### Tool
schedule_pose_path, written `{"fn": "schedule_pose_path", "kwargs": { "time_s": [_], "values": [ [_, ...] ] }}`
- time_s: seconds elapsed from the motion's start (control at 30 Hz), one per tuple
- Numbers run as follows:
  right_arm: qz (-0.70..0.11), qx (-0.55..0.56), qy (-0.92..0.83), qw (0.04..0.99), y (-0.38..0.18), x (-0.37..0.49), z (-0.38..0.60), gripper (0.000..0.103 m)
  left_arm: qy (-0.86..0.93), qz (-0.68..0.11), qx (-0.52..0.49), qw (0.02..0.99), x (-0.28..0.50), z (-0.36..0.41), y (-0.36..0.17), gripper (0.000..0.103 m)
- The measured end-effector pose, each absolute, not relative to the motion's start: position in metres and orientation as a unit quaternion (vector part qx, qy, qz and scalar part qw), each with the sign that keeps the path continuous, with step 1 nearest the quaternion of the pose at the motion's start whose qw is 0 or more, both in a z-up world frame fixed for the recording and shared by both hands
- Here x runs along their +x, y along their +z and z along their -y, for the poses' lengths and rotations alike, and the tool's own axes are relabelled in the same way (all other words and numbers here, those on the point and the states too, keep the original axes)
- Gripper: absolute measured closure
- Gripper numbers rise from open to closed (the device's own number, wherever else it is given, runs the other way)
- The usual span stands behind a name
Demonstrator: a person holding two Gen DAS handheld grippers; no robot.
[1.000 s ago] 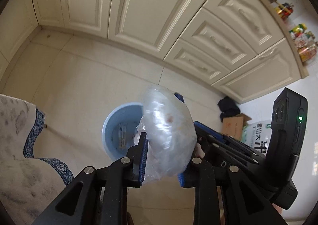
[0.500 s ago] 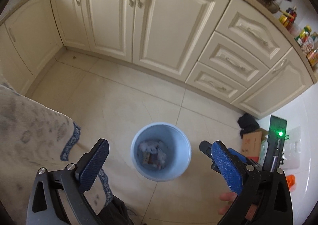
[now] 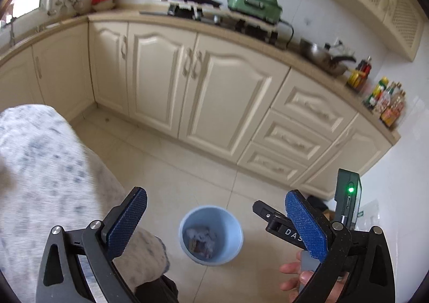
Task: Collect trash
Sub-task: 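Open the left gripper over the bin, then return both grippers to the table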
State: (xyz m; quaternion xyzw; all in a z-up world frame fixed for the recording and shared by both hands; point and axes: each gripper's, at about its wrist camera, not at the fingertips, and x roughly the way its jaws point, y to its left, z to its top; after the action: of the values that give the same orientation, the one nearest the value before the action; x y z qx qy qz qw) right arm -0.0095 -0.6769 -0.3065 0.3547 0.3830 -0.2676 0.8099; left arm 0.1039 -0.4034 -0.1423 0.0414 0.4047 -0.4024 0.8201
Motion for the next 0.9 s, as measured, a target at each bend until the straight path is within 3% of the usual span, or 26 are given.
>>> {"fn": "schedule_pose_path", "kwargs": {
  "time_s": [0.27,0.53,0.9],
  "values": [
    [-0.348,0.292,-0.213,0.865,-0.226,0.037,0.6,0.0,-0.337,-0.32,0.005,0.886,0.08,0.262,-0.096,0.001],
    [-0.325,0.21,-0.125,0.914,-0.167,0.088,0.488,0.0,-0.235,-0.287,-0.049,0.928,0.064,0.124,-0.091,0.001],
    [-0.302,0.127,-0.031,0.944,-0.128,0.128,0.358,0.0,-0.127,-0.248,-0.066,0.958,0.019,0.016,-0.069,0.001]
  ]
}}
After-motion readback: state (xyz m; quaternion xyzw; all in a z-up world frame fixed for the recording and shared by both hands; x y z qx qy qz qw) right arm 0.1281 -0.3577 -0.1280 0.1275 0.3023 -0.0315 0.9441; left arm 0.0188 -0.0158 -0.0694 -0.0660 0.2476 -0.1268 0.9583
